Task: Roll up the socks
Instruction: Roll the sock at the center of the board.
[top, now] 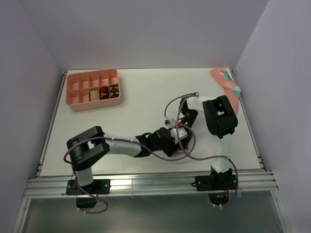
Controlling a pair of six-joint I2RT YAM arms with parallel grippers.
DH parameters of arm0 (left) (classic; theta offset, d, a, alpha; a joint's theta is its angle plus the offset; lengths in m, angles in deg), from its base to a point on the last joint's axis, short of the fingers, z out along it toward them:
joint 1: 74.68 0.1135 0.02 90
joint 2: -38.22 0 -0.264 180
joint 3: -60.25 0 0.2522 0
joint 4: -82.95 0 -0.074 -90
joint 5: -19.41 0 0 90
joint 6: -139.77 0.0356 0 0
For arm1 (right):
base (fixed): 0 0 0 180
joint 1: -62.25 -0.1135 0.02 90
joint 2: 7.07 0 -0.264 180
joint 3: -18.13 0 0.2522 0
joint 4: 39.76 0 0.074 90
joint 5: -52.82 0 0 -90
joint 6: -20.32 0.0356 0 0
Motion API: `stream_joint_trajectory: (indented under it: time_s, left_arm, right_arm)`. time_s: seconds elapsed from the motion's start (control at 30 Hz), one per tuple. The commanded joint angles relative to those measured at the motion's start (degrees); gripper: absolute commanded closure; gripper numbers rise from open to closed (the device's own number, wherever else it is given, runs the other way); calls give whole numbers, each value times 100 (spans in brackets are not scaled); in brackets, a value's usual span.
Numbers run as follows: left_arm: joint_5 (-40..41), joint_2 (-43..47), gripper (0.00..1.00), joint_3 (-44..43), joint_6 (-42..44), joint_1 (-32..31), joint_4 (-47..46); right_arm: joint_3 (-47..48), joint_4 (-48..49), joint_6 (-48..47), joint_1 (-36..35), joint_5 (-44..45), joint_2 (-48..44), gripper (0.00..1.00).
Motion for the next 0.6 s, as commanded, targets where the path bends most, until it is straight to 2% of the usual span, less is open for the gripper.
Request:
stream_joint_trajectory:
  time_s: [0.0,0.57]
  left_arm:
    - [34,12,42,-110,216,34,-105]
    - [-229,-13,42,-75,436,34,-167]
  right_arm:
    - [206,284,-24,-103,454,244,71]
    - [532,204,213,-517,419,596,71]
